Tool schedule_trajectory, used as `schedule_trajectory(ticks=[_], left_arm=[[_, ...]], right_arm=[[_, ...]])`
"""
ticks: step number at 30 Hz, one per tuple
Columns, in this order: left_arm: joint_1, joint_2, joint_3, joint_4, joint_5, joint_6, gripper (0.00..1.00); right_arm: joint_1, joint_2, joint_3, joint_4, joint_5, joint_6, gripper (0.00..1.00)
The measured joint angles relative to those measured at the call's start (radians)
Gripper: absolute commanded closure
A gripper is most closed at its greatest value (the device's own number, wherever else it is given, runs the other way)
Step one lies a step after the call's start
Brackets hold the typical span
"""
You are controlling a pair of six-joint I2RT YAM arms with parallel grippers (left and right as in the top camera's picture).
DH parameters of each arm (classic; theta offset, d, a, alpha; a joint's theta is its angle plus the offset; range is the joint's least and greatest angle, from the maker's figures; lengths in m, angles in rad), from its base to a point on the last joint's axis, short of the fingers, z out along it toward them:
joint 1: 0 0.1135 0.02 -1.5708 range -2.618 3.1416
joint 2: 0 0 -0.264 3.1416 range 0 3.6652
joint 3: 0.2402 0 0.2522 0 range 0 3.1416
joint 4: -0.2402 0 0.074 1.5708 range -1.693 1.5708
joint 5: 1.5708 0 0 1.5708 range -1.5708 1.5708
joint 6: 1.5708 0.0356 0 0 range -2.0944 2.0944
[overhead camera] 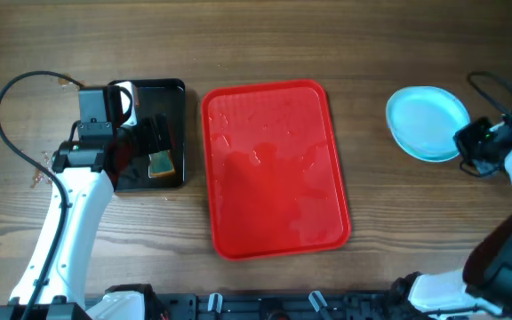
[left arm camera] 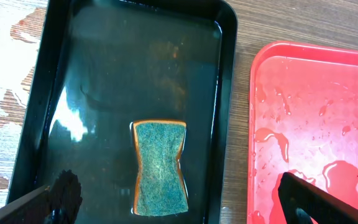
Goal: Clean dirty plates on tray and stack at the side
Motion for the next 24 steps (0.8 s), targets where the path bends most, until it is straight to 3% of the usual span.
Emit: schedule_trajectory(ticks=[5,9,12,17,18,19,20,24], left_arm=[[0.0,0.0,0.0,0.0,0.0,0.0,0.0],[0.0,0.0,0.0,0.0,0.0,0.0,0.0],[0.0,0.0,0.0,0.0,0.0,0.0,0.0],[0.0,0.0,0.0,0.0,0.0,0.0,0.0],[0.0,0.0,0.0,0.0,0.0,0.0,0.0],[0.0,0.0,0.0,0.0,0.0,0.0,0.0],[0.0,0.0,0.0,0.0,0.0,0.0,0.0],[0.0,0.0,0.0,0.0,0.0,0.0,0.0]], right_arm=[[0.003,0.005,0.0,0.024,-0.144,-0.047,0.42],[0.071,-0.122,0.0,-0.017,-0.364,-0.152,0.41],[0.284,-0.266,0.002,-0.114,-0.457,-0.238,0.41],[0.685,-0.291,0.002,-0.166,-0.391,-0.266,0.4],[0.762,-0.296,0.002,-0.163,-0.347,-0.266,0.36],[0.832,-0.311,0.002,-0.158,-0.299,-0.265,0.12],[0.896,-0.34,0.002,-0.149,-0.257,-0.268,0.0],[0.994,-0.476,0.004,-0.184,-0.183,-0.256,0.0]])
